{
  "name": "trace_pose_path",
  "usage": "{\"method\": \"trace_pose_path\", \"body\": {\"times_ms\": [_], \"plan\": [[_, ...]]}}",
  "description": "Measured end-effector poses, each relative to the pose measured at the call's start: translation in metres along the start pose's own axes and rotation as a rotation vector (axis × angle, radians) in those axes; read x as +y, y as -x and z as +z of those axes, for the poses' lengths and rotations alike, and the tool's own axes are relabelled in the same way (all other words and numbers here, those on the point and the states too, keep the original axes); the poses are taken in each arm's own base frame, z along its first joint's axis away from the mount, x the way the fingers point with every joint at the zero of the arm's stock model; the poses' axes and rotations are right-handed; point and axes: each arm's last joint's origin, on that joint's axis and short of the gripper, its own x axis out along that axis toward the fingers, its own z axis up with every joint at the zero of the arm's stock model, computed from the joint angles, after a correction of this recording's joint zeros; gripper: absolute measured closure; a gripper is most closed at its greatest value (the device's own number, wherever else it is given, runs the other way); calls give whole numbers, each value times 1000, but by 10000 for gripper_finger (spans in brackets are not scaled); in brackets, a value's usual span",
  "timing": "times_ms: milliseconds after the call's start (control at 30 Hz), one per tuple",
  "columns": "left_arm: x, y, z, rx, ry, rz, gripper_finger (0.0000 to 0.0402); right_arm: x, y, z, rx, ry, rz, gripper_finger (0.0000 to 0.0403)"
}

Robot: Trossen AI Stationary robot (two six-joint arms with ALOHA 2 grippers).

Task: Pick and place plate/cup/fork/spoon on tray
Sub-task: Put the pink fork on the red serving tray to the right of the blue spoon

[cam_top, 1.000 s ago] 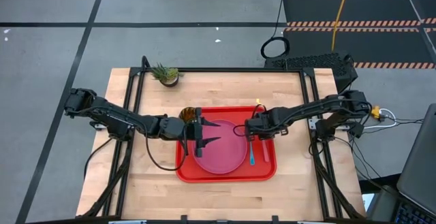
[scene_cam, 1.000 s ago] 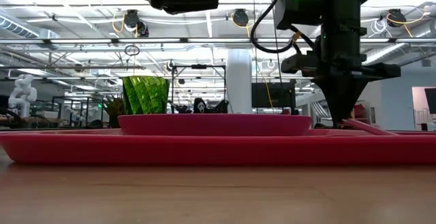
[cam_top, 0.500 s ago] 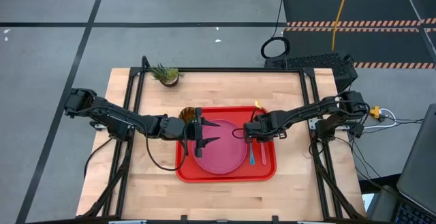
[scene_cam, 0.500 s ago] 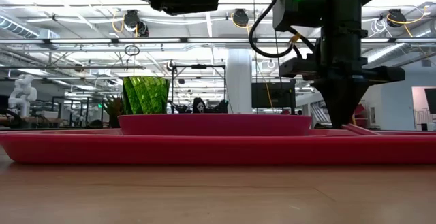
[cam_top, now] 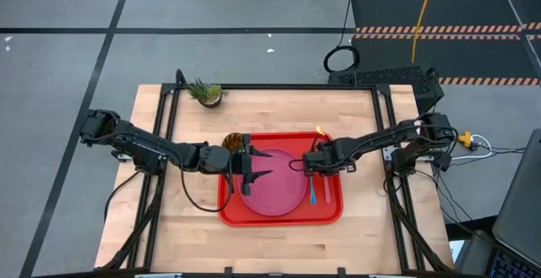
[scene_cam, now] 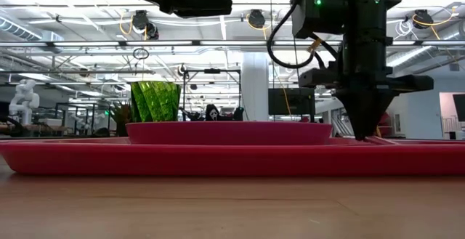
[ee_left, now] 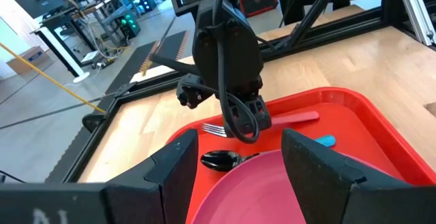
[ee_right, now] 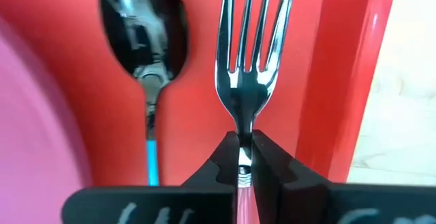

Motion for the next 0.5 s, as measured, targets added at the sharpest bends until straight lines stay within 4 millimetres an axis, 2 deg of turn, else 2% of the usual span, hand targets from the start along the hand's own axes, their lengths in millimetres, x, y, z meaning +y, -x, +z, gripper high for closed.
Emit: {"method": "trace_pose_path", "body": {"times_ms": [200, 500], "plan": [[0, 0, 0, 1, 2, 0, 188, -2, -14, -2, 4, -17, 58, 399], [0, 0, 0, 1, 1, 0, 188, -3, -14, -2, 3, -17, 55, 399]]}}
